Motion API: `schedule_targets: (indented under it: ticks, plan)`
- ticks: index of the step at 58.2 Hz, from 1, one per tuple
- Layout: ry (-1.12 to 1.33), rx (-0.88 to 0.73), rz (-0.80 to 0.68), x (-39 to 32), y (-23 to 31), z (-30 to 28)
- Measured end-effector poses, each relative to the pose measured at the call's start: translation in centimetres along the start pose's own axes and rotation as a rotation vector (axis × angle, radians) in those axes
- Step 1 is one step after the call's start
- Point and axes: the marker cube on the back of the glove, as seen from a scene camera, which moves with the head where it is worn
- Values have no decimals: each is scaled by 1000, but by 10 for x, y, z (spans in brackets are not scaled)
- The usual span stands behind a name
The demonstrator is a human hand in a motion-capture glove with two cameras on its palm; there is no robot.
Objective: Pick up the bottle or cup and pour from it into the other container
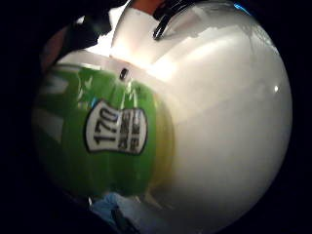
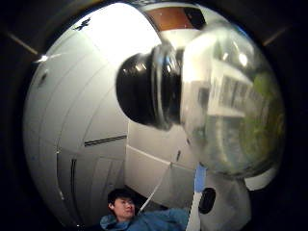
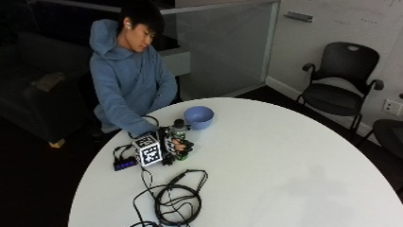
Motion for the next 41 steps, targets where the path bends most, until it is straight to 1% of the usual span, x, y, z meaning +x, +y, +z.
schedule_targets:
  ticks: [7, 17, 27, 41]
  plan:
    - [63, 84, -25, -1, -2, 9]
    - [124, 97, -16, -2, -3, 16]
    - [231, -36, -58, -22, -1, 23]
    - [494, -338, -165, -74, 8, 45]
